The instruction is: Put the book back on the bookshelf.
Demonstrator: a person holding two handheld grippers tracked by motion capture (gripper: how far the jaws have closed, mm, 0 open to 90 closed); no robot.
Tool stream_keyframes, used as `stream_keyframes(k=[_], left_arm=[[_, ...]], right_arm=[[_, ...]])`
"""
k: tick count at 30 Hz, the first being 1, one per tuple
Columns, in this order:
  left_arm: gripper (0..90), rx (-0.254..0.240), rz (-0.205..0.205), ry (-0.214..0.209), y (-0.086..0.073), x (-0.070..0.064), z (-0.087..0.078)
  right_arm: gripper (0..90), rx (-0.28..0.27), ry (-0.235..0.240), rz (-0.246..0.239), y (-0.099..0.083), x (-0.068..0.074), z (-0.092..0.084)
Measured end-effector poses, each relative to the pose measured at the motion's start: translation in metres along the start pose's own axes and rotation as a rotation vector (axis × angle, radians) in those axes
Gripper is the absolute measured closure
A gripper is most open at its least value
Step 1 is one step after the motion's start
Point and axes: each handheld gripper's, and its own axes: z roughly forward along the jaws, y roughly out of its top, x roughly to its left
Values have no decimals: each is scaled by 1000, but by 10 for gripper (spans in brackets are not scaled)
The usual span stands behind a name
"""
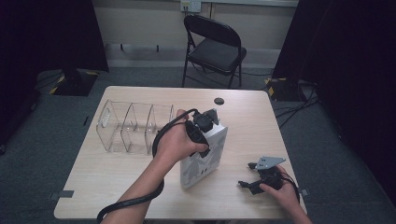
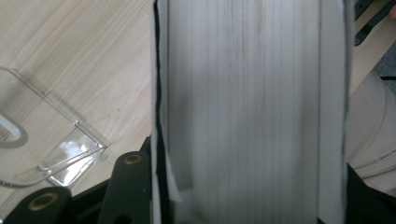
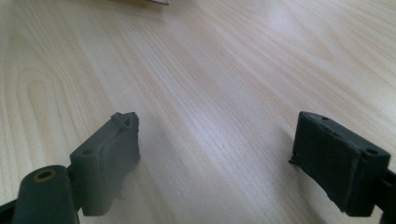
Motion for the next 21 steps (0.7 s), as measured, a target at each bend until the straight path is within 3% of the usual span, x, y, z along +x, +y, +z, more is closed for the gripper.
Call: stream_keyframes(k=[10,11,21], left_arm=[[526,17,-21,6,-7,8,-10],[526,7,-37,7,-8,8,-10],[526,-9,-43,22,-17,13,-16]], right_arm=[[136,0,0,2,0,0,0],[136,-1,0,1,0,0,0],[136,-1,0,1,0,0,0]])
